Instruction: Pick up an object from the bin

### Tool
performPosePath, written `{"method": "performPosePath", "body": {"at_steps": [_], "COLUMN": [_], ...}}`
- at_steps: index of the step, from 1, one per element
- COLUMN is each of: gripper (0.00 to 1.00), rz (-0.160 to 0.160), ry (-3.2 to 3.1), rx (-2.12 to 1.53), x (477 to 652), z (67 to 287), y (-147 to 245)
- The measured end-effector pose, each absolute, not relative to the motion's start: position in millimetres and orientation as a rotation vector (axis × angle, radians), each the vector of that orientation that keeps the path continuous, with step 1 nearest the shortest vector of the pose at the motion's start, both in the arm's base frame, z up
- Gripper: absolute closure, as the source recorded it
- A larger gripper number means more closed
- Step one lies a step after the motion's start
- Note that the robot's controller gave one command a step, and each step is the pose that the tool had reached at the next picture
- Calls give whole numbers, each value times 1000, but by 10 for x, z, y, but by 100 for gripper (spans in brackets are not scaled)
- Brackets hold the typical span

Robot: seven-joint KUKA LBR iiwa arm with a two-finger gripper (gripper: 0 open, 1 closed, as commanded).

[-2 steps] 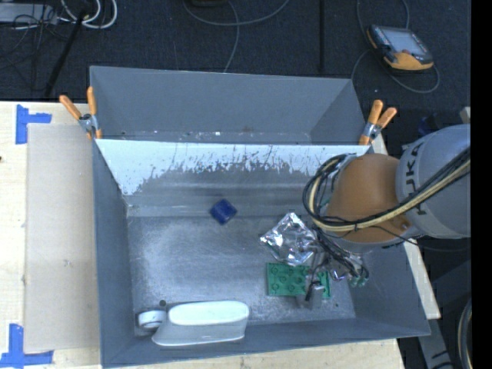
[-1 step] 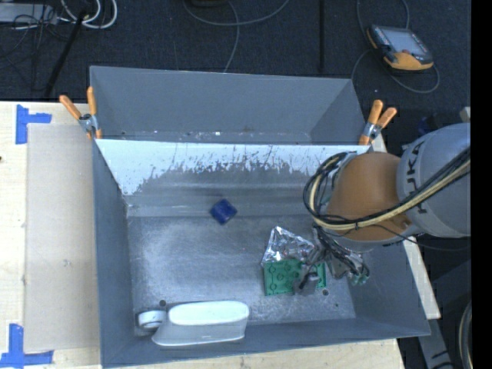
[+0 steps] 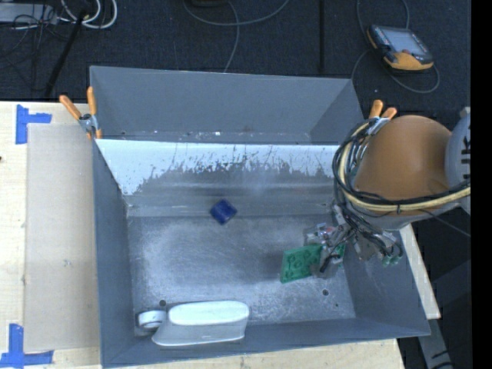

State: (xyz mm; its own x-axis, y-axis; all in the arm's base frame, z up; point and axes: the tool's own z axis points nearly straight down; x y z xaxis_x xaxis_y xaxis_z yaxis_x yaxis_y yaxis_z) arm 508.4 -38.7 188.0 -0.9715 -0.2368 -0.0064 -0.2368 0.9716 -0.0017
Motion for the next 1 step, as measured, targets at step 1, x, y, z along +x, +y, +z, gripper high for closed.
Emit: {"method": "performPosePath", "body": {"at_steps": [1], "gripper": [100], "rz": [-1], "ry": [3120], "rx": [-324], "x": [5033], "z": [2378], "y": [-492]}}
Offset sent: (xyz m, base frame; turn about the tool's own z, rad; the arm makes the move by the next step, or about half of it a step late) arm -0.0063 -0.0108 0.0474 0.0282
